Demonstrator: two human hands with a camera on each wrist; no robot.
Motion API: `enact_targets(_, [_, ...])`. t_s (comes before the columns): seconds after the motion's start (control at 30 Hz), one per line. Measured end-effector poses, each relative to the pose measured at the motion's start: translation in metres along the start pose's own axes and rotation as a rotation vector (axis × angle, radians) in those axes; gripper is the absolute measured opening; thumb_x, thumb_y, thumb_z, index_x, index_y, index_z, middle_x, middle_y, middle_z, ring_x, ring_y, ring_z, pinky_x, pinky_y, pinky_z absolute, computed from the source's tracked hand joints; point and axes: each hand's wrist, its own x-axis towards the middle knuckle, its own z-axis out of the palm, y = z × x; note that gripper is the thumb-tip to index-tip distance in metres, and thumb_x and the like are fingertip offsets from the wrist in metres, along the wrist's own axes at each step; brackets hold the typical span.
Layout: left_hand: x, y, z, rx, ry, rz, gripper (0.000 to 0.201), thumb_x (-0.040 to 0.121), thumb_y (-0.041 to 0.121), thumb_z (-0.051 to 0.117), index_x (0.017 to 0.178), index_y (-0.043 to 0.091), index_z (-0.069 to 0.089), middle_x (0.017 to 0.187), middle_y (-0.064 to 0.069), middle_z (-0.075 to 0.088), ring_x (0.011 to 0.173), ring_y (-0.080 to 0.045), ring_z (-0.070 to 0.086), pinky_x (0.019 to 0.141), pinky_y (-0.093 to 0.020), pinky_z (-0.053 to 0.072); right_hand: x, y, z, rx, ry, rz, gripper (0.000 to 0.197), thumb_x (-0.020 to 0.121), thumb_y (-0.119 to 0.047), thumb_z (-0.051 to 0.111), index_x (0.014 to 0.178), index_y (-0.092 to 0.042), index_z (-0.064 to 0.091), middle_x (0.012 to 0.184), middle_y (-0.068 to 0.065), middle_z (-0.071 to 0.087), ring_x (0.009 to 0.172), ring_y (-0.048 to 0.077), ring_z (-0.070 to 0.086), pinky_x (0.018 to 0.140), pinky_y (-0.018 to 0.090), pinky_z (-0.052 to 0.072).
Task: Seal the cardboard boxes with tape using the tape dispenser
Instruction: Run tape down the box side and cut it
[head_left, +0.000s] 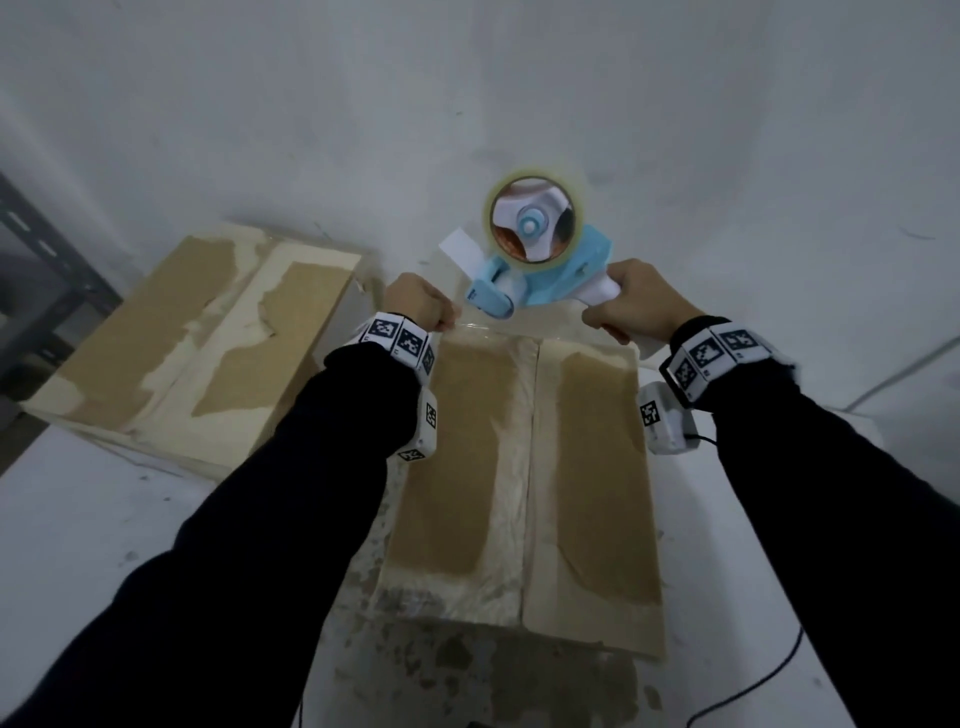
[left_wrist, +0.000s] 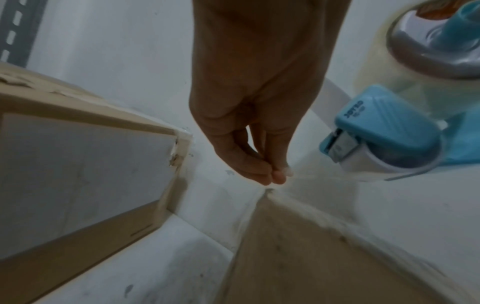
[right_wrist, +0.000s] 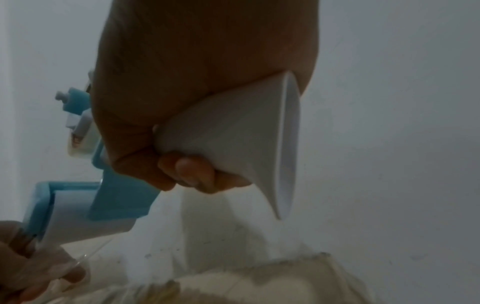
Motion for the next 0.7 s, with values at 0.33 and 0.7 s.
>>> enact_targets(0.33, [-0.01, 0.003, 0.001, 0.296, 0.131, 0.126, 0.044, 0.074, 0.014, 0.075, 0.095, 0.012, 0.036, 0.1, -0.019, 0.066, 0.091, -0.034, 0.064, 0.077, -0.039, 0.05, 0.004, -0.001, 0.009, -0.035, -0.016, 0.005, 0.014, 0.072, -0.002, 0.065, 0.067, -0.012, 0.056, 0.047, 0.006, 0.056, 0.029, 0.009, 0.045, 0.046, 0.027, 0.044])
enact_targets(0.7, [-0.006, -0.003, 0.01, 0.492, 0.221, 0.248, 0.021, 0.076, 0.013, 0.07, 0.09, 0.003, 0.057, 0.099, -0.018, 0.064, 0.093, -0.033, 0.058, 0.069, -0.033, 0.039, 0.011, -0.004, 0.018, -0.08, 0.002, -0.016, 0.013, 0.073, -0.005, 0.067, 0.084, -0.006, 0.061, 0.055, 0.006, 0.058, 0.032, 0.01, 0.05, 0.044, 0.027, 0.046])
